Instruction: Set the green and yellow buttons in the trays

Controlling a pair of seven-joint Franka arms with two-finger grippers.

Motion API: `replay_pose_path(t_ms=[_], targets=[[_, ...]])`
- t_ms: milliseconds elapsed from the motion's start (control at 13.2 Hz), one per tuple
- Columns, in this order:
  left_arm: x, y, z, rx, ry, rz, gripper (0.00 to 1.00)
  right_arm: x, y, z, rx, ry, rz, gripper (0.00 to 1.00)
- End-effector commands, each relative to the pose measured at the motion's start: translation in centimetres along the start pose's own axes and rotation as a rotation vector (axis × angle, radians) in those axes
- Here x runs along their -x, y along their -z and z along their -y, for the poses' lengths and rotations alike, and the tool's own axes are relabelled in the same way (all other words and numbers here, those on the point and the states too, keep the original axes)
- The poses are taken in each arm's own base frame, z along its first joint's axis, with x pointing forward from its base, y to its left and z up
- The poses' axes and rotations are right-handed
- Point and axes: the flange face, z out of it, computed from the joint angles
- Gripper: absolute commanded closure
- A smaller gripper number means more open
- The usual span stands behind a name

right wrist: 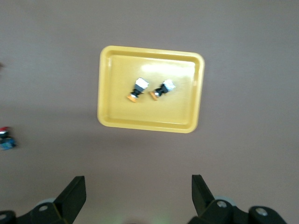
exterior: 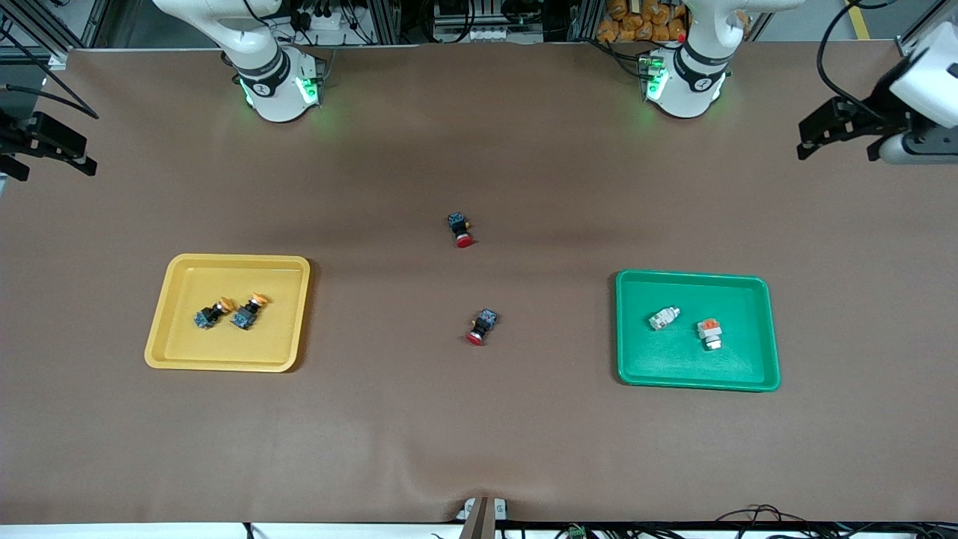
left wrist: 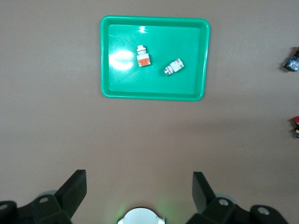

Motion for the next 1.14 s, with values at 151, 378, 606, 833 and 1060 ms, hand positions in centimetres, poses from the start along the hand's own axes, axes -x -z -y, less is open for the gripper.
replay_pose_path(t_ms=[151,378,606,833,1060], targets=[[1.6,0.1,-1.7,0.002,-0.012,0.018,0.0,0.5,0.9,1.6,0.055,0.03,-0.022,0.0],[2.1,0.8,-0.1,0.003,0.044,0.015,0.0,0.0,1.6,1.6,0.017,0.021,-0.042,0.0],[2.9,1.6,0.7,-0.003,0.071,0.016,0.0,-0.2,1.6,1.6,0.013,0.021,-0.047,0.0],[2.9,1.5,0.5,-0.009,0.072,0.023,0.0,-0.3,1.4,1.7,0.012,0.024,-0.047,0.0],[2.9,1.2,0.5,-0.011,0.077,0.035,0.0,-0.4,1.4,1.8,0.012,0.031,-0.047,0.0]])
